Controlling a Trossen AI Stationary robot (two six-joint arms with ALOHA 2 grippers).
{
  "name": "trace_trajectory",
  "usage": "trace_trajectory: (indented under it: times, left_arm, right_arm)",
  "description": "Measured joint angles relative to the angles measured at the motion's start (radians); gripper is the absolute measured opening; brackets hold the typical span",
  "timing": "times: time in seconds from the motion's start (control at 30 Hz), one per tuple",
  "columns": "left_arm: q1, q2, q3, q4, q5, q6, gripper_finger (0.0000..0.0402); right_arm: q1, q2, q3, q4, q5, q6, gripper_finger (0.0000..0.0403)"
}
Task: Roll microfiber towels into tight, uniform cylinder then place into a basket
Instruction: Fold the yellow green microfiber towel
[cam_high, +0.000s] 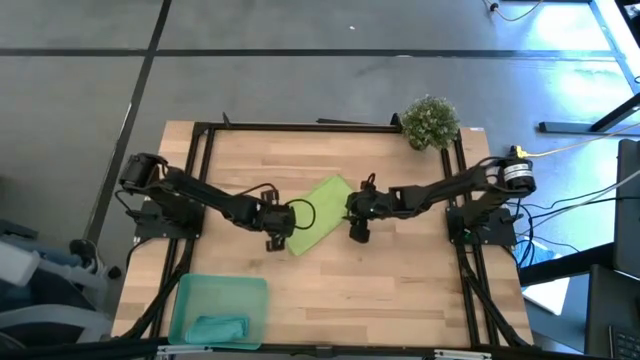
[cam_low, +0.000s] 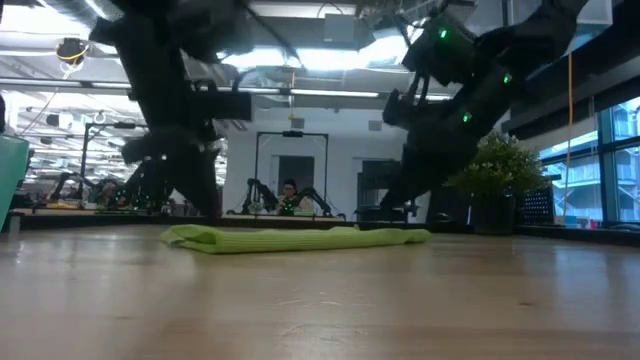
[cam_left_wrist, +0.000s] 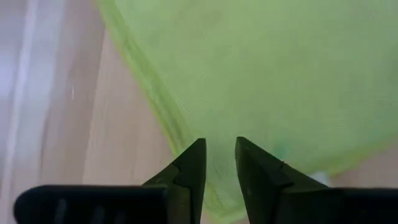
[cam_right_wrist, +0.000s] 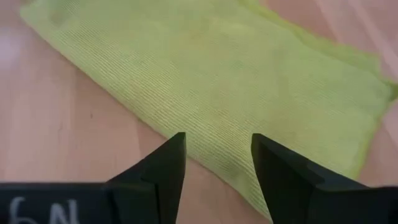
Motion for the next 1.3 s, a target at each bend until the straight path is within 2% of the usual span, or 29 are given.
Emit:
trace_trajectory:
  times: [0.17,0.37,0.5,0.6,0.77,0.87,1.1,1.23,1.3]
  left_arm:
    - [0.002,0.025,-0.042,0.031,0.002,-0.036,0.0082]
    - [-0.008,0.033,-0.065,0.051,0.065,-0.092,0.0082]
    - [-0.038,0.033,-0.066,0.106,0.149,-0.095,0.0082]
    - [-0.066,0.035,-0.068,0.165,0.199,-0.095,0.0082]
    - [-0.102,0.037,-0.069,0.27,0.205,-0.082,0.0082]
    - [-0.113,0.037,-0.059,0.242,0.179,-0.071,0.0082]
    - [-0.141,-0.039,-0.012,0.079,0.097,-0.076,0.0082]
    - [-0.169,-0.098,-0.007,0.065,0.035,-0.078,0.0082]
    - [-0.18,-0.124,-0.007,0.068,0.022,-0.078,0.0082]
  right_arm:
    - [-0.017,0.066,-0.007,-0.006,0.005,-0.002,0.0184]
    - [-0.062,0.104,-0.003,0.013,0.038,-0.006,0.0184]
    - [-0.087,0.104,-0.003,0.025,0.106,-0.065,0.0184]
    - [-0.108,0.105,-0.003,0.038,0.115,-0.102,0.0184]
    - [-0.137,0.106,-0.004,0.056,0.192,-0.114,0.0184]
    - [-0.13,0.094,-0.002,0.044,0.219,-0.164,0.0184]
    - [0.026,0.005,0.036,0.051,0.087,-0.249,0.0184]
    - [0.139,0.006,0.041,0.084,-0.036,-0.283,0.0184]
    - [0.195,0.024,0.041,0.106,-0.049,-0.312,0.0184]
